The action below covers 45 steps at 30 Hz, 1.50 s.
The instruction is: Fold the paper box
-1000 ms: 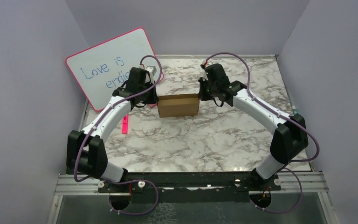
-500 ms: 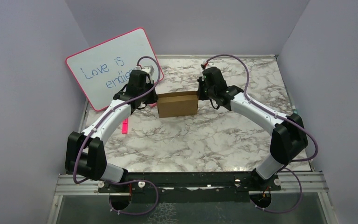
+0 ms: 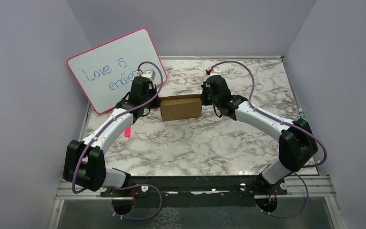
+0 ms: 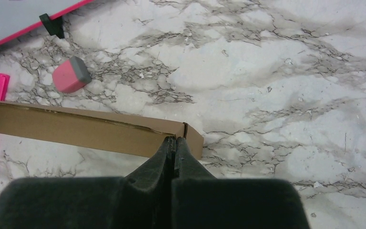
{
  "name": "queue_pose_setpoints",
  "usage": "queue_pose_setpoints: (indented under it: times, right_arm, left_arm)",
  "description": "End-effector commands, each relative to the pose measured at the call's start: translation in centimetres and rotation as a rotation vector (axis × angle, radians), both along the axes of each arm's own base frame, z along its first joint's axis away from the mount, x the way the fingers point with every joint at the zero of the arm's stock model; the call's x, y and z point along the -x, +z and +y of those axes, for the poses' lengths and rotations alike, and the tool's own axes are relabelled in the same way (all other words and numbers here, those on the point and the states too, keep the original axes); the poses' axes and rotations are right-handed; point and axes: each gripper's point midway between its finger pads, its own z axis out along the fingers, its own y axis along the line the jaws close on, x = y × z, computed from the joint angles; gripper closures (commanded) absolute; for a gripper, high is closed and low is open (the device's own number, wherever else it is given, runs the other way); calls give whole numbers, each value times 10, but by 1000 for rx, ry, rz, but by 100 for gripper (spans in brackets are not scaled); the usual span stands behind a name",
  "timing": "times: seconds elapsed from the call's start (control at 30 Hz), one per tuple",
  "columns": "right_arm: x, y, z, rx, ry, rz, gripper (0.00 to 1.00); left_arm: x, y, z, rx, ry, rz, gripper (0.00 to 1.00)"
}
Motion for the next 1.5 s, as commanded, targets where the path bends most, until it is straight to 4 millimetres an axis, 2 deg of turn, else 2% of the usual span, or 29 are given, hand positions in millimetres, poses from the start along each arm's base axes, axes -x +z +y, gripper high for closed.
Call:
queue_pose_setpoints:
  times: [0.0,0.2,0.53,0.73,1.0,1.13,1.2,1.3,1.47]
  right_arm:
    - [19,-18,-4,36,-7,21,99]
    - [23,-21,-4,41,-1,2,99]
    - [28,-18,0,16,13,-27,99]
    - [29,-11,2,-9,20,-46,99]
    - [28,-13,-1,14,20,-51,99]
    - [27,-11,-1,15,15,-54,99]
    - [27,-11,-1,15,15,-55,99]
    - [27,-12,0,14,15,-53,99]
    - [27,-15,1,15,25,-45,99]
  left_arm:
    - [4,3,4,1,35,-26,92]
    - [4,9,5,5,60,-65,92]
    - [11,3,10,-80,156,-152,91]
    - [14,11,15,-78,168,-192,82]
    - [18,39,11,-26,136,-226,68]
    - [21,47,9,59,130,-233,67]
    - [20,50,8,77,124,-243,70]
    - [19,49,6,73,109,-229,75]
    - [14,45,5,93,117,-221,77]
